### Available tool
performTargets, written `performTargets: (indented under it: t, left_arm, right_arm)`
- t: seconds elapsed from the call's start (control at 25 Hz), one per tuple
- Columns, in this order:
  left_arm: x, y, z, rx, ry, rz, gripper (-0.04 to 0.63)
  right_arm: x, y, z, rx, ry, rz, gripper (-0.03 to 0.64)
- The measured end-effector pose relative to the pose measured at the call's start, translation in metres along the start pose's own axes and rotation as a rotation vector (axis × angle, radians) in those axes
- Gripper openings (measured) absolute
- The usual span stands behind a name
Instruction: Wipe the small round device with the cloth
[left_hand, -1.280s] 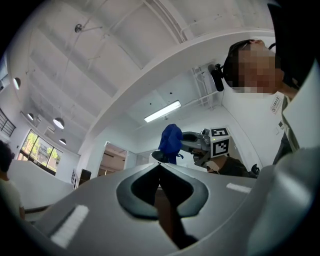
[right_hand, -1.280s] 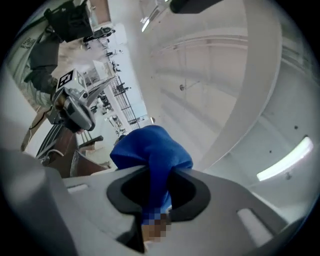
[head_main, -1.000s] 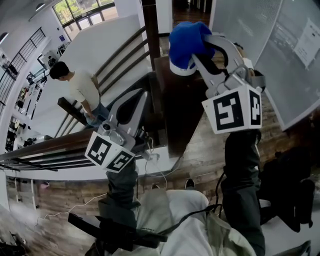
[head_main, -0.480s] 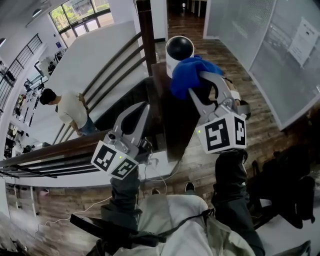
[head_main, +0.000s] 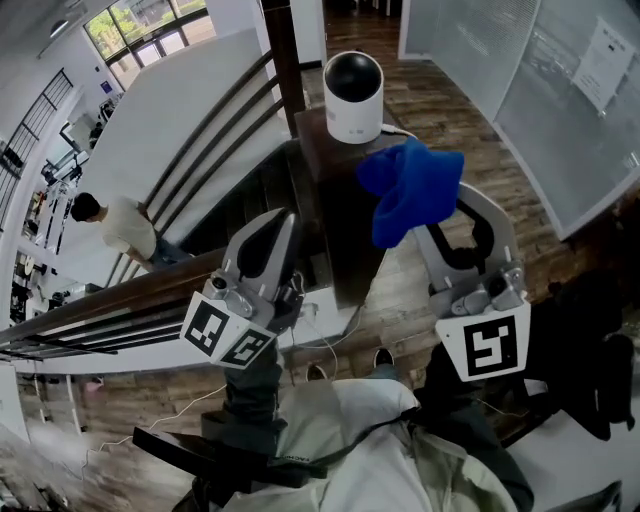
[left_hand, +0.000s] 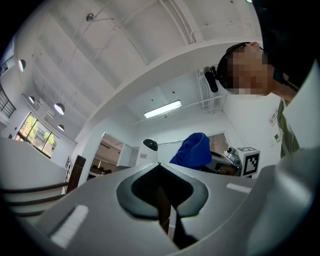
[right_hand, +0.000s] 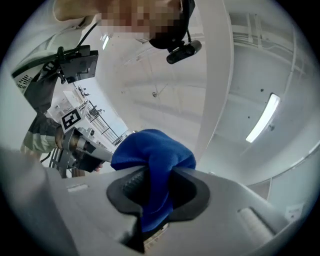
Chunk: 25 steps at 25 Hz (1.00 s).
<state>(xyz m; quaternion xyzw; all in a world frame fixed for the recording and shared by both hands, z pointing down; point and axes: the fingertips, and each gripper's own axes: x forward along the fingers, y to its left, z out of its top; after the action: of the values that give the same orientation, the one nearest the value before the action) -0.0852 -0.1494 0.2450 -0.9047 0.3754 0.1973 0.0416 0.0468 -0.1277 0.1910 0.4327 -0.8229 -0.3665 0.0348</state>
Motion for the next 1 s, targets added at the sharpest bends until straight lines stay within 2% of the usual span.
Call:
performTargets:
  t: [0.16,0.36,0.52,1.0]
  left_arm:
    - [-0.007,-0.002,-0.011,-0.024,0.012,0.011,-0.008]
    - [-0.017,-0.004,-0.033,-0.047,0.045,0.032,-0.008]
    - [-0.025,-0.005,-0.046,-0.067,0.067,0.054,-0.008]
    - [-0.018,-0.016,-0.044,-0.056,0.038,0.078,-0.008]
  right_arm:
    - [-0.012,0.017,-0.020,0.050,0.009,-0.047,0.083]
    - [-0.019,0.043,-0.060,0.131,0.099,-0.050,0.083]
    - [-0.023,0.053,-0.073,0.179,0.118,-0.052,0.083]
    - [-0.023,0.057,-0.068,0.155,0.084,0.004,0.081]
